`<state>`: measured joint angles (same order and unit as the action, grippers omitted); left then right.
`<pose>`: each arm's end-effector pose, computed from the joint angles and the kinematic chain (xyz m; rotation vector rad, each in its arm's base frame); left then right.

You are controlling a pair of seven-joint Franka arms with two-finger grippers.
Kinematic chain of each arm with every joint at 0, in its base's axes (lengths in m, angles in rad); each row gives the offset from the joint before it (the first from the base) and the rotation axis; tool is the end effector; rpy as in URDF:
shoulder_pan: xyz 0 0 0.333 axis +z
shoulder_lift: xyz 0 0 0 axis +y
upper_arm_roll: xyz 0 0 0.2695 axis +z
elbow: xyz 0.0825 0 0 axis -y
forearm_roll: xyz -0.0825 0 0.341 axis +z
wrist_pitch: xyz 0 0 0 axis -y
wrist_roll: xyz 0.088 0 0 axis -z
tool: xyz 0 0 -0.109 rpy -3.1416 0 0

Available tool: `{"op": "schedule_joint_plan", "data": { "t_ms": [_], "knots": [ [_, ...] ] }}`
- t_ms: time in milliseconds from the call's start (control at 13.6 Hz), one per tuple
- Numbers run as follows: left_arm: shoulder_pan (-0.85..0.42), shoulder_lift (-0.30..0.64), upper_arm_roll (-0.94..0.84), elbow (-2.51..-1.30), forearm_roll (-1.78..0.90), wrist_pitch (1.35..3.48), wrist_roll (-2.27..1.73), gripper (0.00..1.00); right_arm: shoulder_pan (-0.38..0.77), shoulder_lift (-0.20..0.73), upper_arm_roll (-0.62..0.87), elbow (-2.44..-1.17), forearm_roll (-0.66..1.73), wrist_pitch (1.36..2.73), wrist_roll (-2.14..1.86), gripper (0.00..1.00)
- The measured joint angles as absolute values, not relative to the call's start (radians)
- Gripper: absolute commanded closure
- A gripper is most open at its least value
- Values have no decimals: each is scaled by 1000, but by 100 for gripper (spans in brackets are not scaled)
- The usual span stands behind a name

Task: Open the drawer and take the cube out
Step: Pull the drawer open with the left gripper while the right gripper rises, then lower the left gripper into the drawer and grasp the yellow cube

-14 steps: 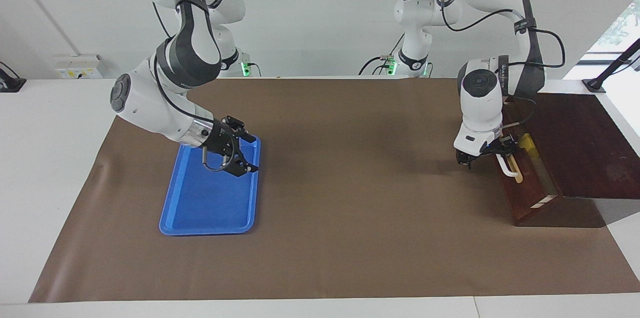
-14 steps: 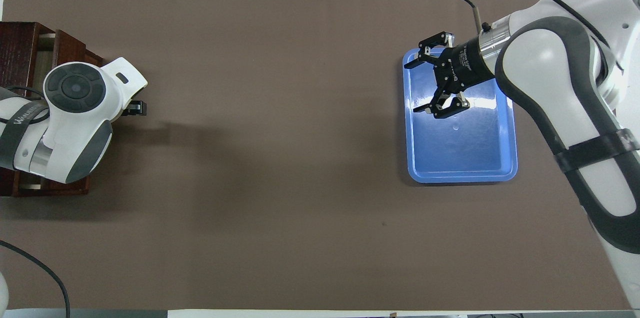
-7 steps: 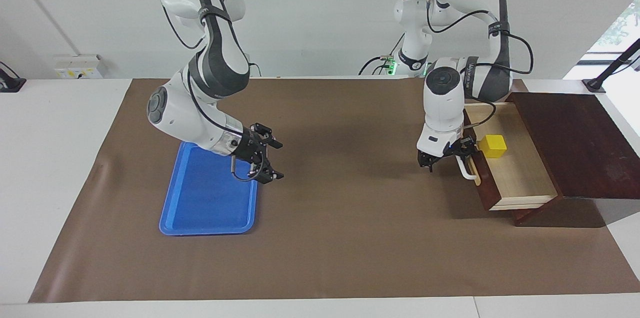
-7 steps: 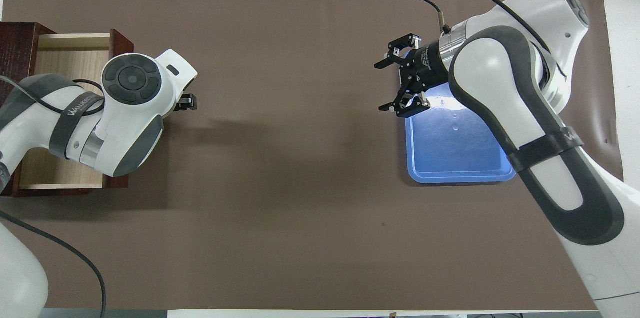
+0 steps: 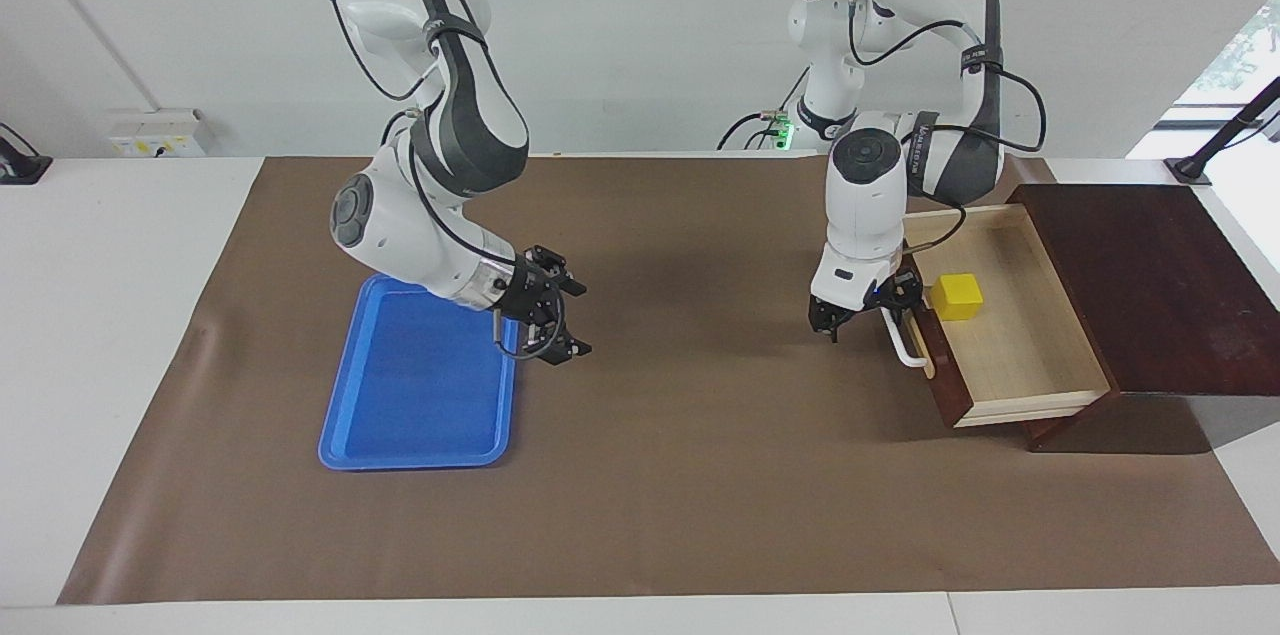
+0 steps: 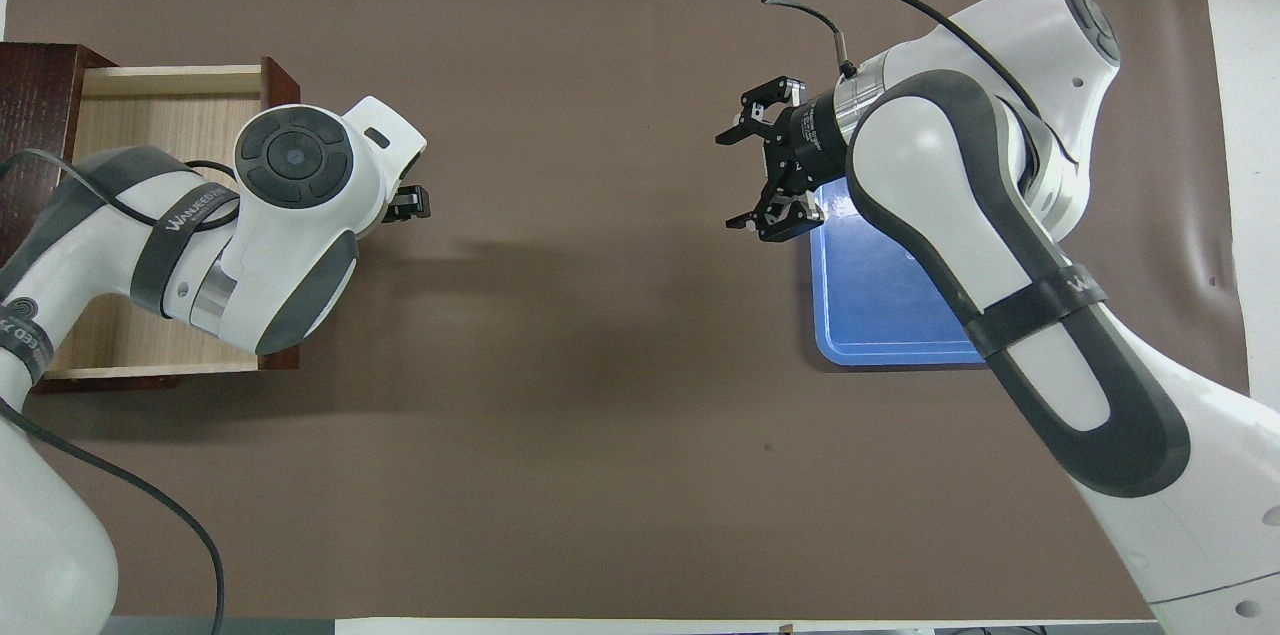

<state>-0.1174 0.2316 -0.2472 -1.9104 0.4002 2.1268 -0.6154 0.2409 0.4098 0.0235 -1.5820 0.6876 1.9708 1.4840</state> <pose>0.5329 -0.1789 0.3569 -2.8842 -0.0623 -0.1890 0.5878 0.2009 0.3866 -1.9439 1.8213 0.6929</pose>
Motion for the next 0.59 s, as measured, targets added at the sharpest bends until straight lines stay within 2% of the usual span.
{"op": "schedule_joint_plan", "data": {
  "t_ms": [220, 588],
  "knots": [
    [-119, 239, -263, -1852, 379, 2050, -630, 0, 246, 415, 23, -1582, 688, 1973, 1484, 4],
    [-123, 239, -267, -1591, 230, 1776, -650, 0, 246, 415, 23, -1583, 688, 1973, 1484, 4]
  ]
}}
